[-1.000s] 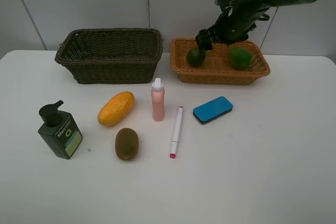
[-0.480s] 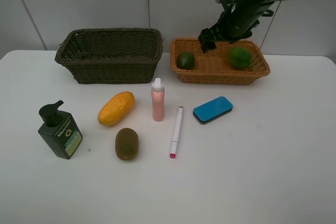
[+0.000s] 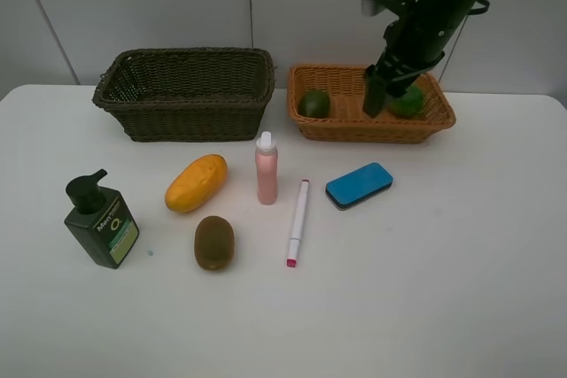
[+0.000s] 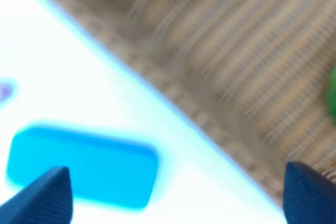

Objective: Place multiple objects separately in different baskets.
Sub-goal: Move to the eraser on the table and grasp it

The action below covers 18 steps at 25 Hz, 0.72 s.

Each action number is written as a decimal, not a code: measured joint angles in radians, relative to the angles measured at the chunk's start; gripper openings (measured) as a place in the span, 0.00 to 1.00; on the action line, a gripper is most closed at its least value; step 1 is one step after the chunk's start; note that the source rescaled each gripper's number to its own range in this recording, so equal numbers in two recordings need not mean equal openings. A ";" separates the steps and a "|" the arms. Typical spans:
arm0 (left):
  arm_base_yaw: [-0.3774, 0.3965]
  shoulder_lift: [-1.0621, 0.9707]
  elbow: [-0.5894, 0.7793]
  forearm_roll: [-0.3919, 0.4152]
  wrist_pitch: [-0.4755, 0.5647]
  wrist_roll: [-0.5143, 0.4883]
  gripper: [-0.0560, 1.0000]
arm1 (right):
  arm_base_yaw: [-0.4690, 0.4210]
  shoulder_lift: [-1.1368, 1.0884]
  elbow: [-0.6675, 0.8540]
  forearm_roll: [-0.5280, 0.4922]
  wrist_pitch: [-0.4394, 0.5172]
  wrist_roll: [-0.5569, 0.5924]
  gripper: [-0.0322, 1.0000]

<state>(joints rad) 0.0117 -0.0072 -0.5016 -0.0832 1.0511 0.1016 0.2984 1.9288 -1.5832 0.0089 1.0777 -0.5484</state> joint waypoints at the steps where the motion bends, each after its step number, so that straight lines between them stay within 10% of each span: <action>1: 0.000 0.000 0.000 0.000 0.000 0.000 1.00 | 0.000 -0.002 0.000 0.005 0.019 -0.038 0.96; 11: 0.000 0.000 0.000 0.000 0.000 0.000 1.00 | 0.000 -0.004 0.000 0.086 0.061 -0.235 0.91; 18: 0.000 0.000 0.000 0.000 0.000 0.000 1.00 | 0.007 0.004 0.000 0.203 0.106 -0.650 0.90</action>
<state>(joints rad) 0.0117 -0.0072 -0.5016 -0.0832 1.0511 0.1016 0.3049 1.9324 -1.5832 0.2123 1.1839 -1.1985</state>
